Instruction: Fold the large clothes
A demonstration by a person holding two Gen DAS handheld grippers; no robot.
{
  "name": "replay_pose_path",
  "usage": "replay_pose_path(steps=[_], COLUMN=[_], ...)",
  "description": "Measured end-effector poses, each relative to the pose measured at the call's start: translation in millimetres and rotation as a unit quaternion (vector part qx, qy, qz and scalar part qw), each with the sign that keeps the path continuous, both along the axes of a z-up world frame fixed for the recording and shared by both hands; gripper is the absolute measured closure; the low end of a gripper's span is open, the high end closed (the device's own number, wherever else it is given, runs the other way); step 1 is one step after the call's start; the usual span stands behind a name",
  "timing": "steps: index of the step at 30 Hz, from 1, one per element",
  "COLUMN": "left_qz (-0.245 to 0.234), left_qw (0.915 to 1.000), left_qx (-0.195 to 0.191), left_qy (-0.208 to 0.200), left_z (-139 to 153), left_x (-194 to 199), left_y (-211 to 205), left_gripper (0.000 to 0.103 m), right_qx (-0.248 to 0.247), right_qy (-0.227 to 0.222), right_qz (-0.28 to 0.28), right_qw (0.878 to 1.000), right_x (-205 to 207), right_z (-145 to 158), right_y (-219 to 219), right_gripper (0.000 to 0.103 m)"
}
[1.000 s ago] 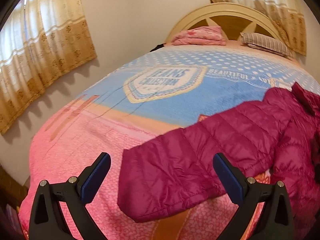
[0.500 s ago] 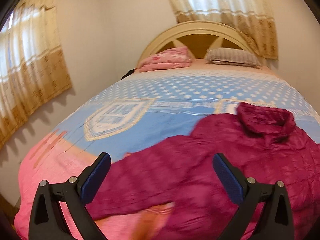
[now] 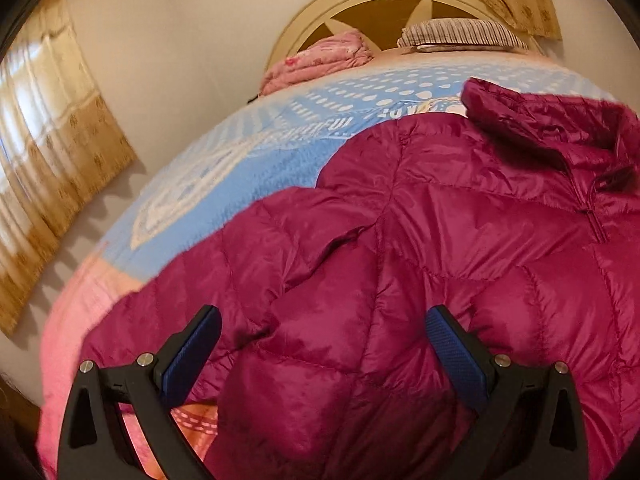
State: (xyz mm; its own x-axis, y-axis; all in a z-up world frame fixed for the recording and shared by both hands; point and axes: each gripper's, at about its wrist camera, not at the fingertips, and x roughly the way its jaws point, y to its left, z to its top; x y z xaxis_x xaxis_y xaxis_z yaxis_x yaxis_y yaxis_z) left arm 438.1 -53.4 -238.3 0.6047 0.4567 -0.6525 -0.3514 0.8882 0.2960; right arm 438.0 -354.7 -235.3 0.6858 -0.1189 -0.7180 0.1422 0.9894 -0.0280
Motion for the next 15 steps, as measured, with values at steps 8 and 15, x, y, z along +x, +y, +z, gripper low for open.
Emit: replay_pose_path(steps=[8,15], left_qz=[0.029,0.028], left_qw=[0.9986,0.999], left_qx=[-0.045,-0.035], left_qy=[0.008,0.009], left_z=[-8,-9], left_x=[-16,-18], left_y=[14,6], left_gripper=[0.001,0.001], right_qx=[-0.017,-0.024], right_qy=[-0.007,0.003], right_qz=[0.002,0.001], right_qw=[1.0,1.0], right_x=[-9,-8], right_z=[-1,-6], right_y=[6,5], right_gripper=[0.048,0.045])
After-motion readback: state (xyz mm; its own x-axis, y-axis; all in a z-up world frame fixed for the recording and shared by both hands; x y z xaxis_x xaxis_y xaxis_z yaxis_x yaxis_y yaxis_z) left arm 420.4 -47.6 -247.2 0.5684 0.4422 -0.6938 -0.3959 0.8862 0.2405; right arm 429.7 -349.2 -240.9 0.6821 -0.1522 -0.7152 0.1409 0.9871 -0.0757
